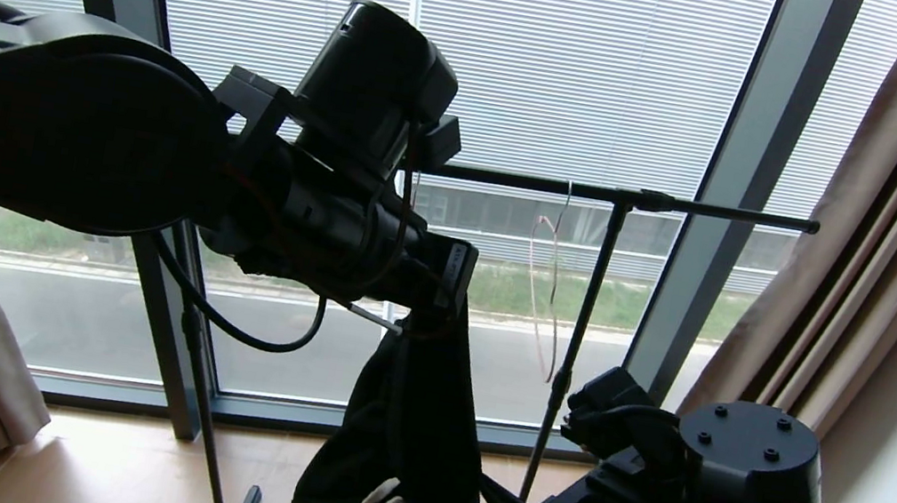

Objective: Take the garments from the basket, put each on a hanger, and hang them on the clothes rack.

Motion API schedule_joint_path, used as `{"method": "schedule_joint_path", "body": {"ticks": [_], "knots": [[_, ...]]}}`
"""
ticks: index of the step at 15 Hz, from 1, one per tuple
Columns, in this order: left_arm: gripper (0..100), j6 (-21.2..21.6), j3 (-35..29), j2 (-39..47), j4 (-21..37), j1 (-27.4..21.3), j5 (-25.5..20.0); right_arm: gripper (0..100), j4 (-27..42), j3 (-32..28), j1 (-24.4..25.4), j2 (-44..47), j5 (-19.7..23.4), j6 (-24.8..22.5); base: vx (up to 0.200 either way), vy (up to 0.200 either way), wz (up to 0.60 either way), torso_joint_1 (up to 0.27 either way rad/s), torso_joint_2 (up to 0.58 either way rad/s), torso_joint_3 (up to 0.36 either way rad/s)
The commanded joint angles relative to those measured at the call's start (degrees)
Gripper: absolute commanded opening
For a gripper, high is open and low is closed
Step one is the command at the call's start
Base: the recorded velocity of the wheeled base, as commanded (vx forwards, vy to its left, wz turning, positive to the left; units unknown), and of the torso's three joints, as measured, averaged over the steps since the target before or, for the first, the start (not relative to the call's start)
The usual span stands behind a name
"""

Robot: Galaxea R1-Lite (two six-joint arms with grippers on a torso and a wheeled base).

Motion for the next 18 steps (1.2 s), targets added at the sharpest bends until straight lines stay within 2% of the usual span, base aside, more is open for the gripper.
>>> {"method": "schedule_joint_path", "body": {"ticks": [1,4,6,8,12,18], "knots": [[0,0.0,0.8,-0.1,0.0,0.4,0.0,100,0.1,1.0,-1.6,-5.3,0.3,0.1,0.000,0.000,0.00,0.000,0.00,0.000],[0,0.0,1.1,0.2,0.0,0.4,0.0,100,0.5,0.6,-1.9,-9.9,1.9,-0.4,0.000,0.000,0.00,0.000,0.00,0.000],[0,0.0,1.1,0.2,-0.1,0.3,-0.1,100,0.7,-0.6,0.0,-8.7,2.1,-0.5,0.000,0.000,0.00,0.000,0.00,0.000],[0,0.0,1.0,0.3,-0.1,0.2,-0.1,100,0.1,-1.2,1.1,-3.6,1.9,-0.5,0.000,0.000,0.00,0.000,0.00,0.000],[0,0.1,1.2,0.3,-0.1,0.1,-0.3,100,0.0,-4.3,-0.5,4.9,1.9,-0.3,0.000,0.000,0.00,0.000,0.00,0.000],[0,0.0,1.2,0.1,-0.1,0.1,-0.4,100,-0.1,-3.9,-1.2,10.8,1.8,0.1,0.000,0.000,0.00,0.000,0.00,0.000]]}}
